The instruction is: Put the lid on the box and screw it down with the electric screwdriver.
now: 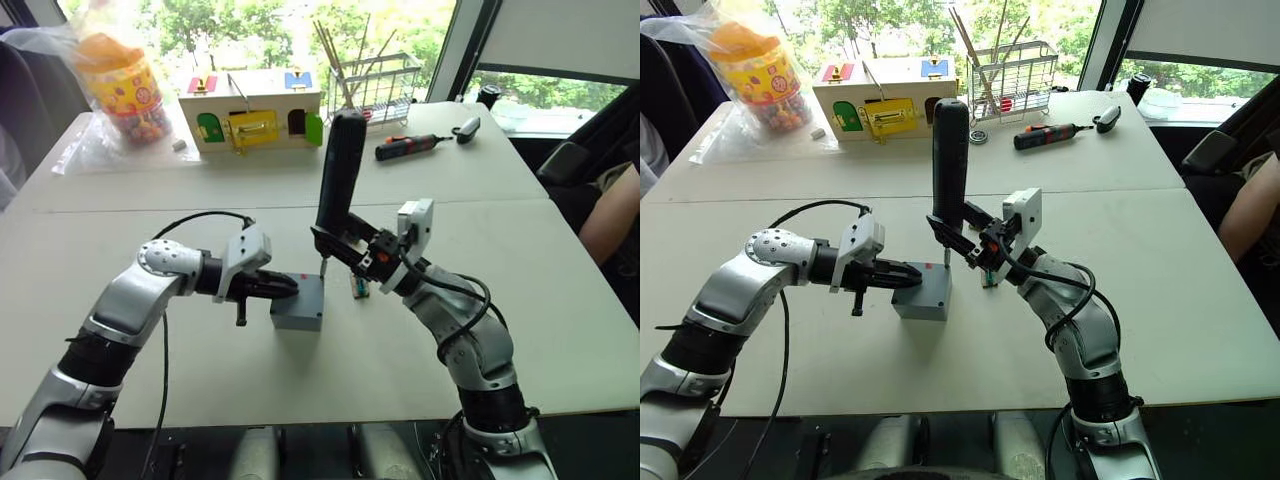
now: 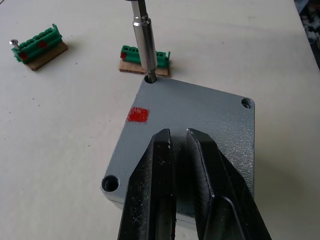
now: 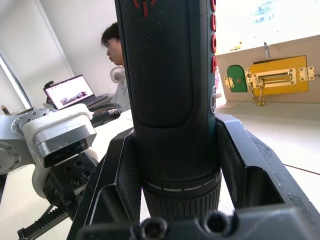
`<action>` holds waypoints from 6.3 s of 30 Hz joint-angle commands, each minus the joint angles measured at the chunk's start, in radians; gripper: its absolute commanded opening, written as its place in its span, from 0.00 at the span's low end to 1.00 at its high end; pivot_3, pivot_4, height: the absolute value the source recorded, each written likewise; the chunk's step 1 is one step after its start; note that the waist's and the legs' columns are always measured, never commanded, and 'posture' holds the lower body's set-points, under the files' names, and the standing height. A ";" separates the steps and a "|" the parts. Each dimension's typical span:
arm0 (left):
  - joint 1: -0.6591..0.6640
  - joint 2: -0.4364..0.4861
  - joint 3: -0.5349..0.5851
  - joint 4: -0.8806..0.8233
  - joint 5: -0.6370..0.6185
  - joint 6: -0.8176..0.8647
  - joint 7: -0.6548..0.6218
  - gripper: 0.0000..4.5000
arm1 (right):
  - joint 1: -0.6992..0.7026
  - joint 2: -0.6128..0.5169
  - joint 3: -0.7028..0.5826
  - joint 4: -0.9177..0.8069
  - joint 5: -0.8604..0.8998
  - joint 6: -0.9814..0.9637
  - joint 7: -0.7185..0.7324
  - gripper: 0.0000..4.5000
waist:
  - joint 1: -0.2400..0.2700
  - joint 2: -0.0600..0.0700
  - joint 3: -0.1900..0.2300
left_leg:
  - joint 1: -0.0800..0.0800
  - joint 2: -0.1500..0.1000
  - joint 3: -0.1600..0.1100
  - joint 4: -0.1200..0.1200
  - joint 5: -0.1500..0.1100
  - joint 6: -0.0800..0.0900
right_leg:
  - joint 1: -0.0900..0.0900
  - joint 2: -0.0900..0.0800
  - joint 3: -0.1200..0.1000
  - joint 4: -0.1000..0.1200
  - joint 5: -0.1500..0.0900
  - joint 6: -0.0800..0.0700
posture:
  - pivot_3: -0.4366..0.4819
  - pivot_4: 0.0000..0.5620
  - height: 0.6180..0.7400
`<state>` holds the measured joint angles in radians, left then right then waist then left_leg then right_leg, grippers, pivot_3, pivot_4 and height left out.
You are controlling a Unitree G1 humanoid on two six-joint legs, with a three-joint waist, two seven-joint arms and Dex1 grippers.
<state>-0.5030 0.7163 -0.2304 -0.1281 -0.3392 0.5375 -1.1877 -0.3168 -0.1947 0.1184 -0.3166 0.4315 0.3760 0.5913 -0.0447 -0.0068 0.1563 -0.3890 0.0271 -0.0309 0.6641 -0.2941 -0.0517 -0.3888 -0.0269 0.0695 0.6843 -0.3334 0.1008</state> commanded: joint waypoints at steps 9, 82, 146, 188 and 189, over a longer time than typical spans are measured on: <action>0.031 0.001 -0.023 -0.002 0.020 0.013 0.002 0.10 | 0.062 0.007 0.099 0.093 -0.103 -0.030 -0.032 0.37 | 0.000 0.000 -0.009 | 0.001 0.001 0.000 0.000 0.000 0.000 | 0.001 0.000 0.000 0.000 0.000 0.000 | 0.48 0.27 0.97; 0.066 -0.001 -0.075 0.035 0.060 -0.028 0.000 0.10 | 0.204 0.006 0.136 0.161 -0.221 -0.131 -0.157 0.37 | 0.002 -0.007 -0.021 | 0.033 0.004 -0.001 -0.019 -0.003 0.005 | 0.033 -0.002 0.001 -0.021 -0.004 -0.004 | 0.48 0.27 0.97; 0.069 -0.028 0.043 -0.293 -0.139 0.084 0.090 0.10 | -0.515 -0.874 -0.058 0.630 0.334 1.238 0.055 0.37 | 0.026 0.003 0.019 | -0.021 -0.011 0.002 -0.013 0.003 0.007 | -0.019 -0.016 -0.003 -0.017 0.001 0.004 | 0.48 0.27 0.97; 0.163 -0.036 0.131 -0.033 -0.102 0.095 0.187 0.10 | 0.076 -0.593 -0.005 -0.255 0.207 0.481 0.273 0.99 | 0.031 0.000 0.018 | -0.019 -0.013 -0.001 0.002 0.003 0.011 | -0.007 -0.020 -0.005 -0.016 0.006 0.012 | 0.48 0.27 0.97; 0.155 -0.043 0.127 -0.029 -0.101 0.094 0.189 0.10 | 0.077 -0.581 0.014 -0.252 0.197 0.478 0.267 0.99 | 0.031 0.000 0.018 | -0.019 -0.013 -0.001 0.002 0.003 0.011 | -0.007 -0.019 -0.005 -0.016 0.006 0.012 | 0.48 0.27 0.97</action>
<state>-0.3296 0.6768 -0.1048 -0.1332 -0.4434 0.6456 -0.9991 -0.2382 -0.7857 0.1170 -0.5470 0.6412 0.8764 0.8669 -0.0137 -0.0070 0.1743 -0.4078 0.0142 -0.0326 0.6661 -0.2906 -0.0407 -0.3962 -0.0461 0.0644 0.6684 -0.3270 0.1132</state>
